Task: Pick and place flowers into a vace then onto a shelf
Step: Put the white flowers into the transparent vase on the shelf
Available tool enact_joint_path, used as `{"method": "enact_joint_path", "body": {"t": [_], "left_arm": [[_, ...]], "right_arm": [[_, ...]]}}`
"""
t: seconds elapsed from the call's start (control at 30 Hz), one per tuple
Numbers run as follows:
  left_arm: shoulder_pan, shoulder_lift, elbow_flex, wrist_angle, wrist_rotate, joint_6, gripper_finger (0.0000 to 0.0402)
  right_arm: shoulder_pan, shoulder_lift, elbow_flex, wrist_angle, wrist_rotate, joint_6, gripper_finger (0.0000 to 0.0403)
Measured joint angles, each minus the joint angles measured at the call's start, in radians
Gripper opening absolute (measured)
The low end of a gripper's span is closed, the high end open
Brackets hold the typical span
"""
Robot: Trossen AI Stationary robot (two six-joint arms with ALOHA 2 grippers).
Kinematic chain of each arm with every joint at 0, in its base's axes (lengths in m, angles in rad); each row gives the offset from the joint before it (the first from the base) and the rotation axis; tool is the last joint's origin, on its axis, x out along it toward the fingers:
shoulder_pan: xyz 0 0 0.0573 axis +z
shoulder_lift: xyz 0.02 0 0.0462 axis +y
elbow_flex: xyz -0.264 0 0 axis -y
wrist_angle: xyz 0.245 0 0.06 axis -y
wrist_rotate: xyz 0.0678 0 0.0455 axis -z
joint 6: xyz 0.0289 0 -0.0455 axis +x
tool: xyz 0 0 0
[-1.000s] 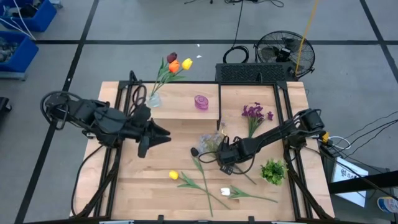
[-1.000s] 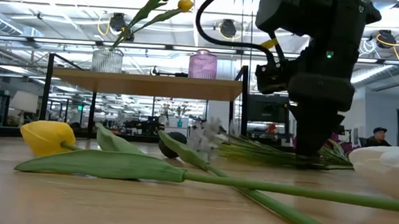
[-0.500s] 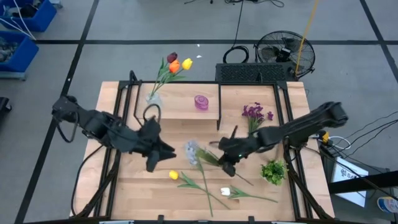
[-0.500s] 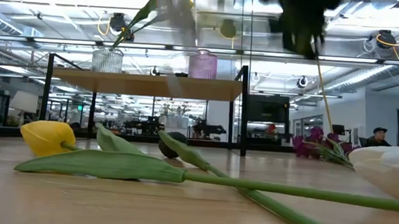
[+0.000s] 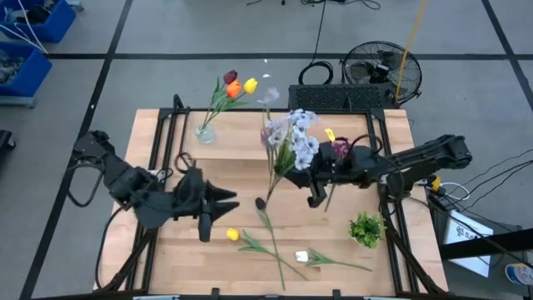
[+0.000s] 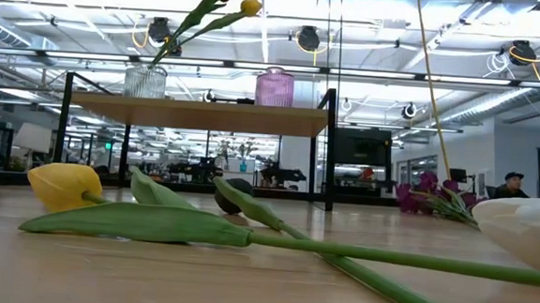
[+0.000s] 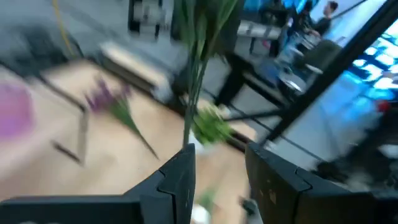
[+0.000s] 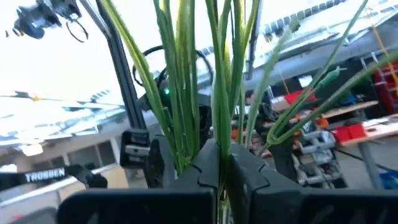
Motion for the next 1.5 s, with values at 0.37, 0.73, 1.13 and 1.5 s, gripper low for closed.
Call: {"method": "enact_joint_path", "body": {"t": [0.37, 0.73, 1.13, 1.5], "left_arm": [[0.087, 0.082, 0.0, 0.028, -0.077, 0.144, 0.0145], [0.098, 0.081, 0.0, 0.025, -0.012, 0.157, 0.0145], [0.127, 0.079, 0.0, 0.052, -0.009, 0.241, 0.0145], [0.193, 0.079, 0.0, 0.146, 0.176, 0.306, 0.0145]], "right_arm": [[-0.039, 0.216, 0.203, 0.002, -0.19, 0.088, 0.0001], [-0.062, 0.207, 0.222, -0.076, -0.195, 0.086, 0.0002], [-0.063, 0.179, 0.223, -0.18, -0.189, 0.08, 0.0003], [-0.074, 0.179, 0.223, -0.175, -0.194, 0.094, 0.0004]]}}
